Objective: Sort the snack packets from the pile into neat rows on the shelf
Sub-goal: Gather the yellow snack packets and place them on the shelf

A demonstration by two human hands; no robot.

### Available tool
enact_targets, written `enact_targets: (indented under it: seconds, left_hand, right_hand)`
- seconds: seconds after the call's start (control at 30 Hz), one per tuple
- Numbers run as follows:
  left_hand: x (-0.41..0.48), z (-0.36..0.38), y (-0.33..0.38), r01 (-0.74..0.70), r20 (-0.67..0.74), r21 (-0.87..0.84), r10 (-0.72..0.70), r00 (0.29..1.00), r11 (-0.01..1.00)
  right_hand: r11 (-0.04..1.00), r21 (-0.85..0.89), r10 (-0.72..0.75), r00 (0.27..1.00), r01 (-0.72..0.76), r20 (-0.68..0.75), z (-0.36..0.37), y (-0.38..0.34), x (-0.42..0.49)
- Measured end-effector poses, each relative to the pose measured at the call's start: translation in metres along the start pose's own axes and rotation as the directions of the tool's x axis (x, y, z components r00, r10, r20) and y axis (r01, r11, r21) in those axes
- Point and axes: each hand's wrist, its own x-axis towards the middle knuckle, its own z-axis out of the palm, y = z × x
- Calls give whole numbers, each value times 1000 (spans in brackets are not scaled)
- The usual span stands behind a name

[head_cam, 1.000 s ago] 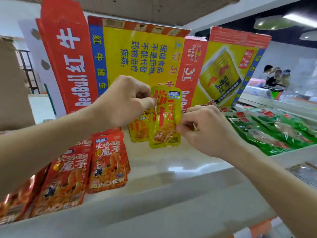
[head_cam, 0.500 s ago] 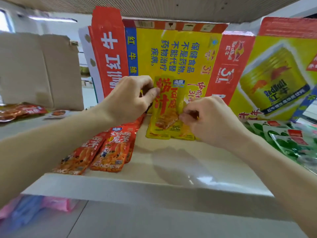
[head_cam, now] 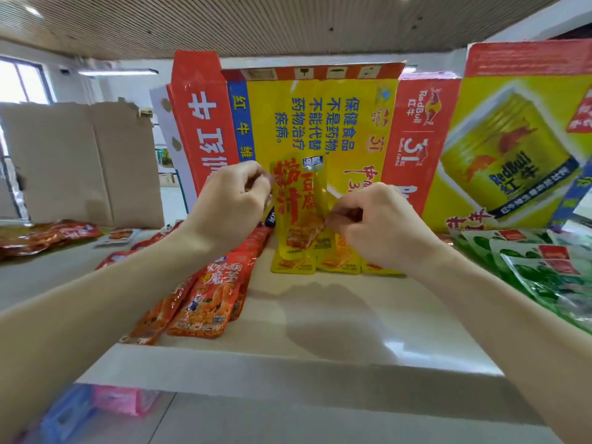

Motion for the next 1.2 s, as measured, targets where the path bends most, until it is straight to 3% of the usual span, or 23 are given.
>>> enact_targets:
  seconds: [0.17, 0.33, 0.53, 0.77, 1.0, 1.2]
  left_hand:
    - [17, -3, -6, -21, -65, -77, 16, 998, 997]
    - [35, -3, -27, -59, -111, -10, 57, 992, 998]
    - [31, 20, -64, -53, -51, 233, 67, 996, 971]
    - [27, 29, -68, -37, 74, 435, 5, 997, 900]
    - [27, 35, -80, -23, 184, 410, -58, 981, 912]
    - [25, 34, -82, -53, 223, 439, -52, 974, 897]
  right_hand:
    - [993, 86, 82, 995, -86, 52, 4, -11, 26]
    - [981, 130, 125, 980, -146, 155, 14, -13, 44]
    - [976, 188, 70, 973, -112, 218, 33, -1, 32]
    - [986, 28, 147, 938, -165, 314, 43, 13, 31]
    - [946, 58, 284, 900, -320, 332, 43, 22, 33]
    - [945, 45, 289, 891, -324, 349, 47, 21, 33]
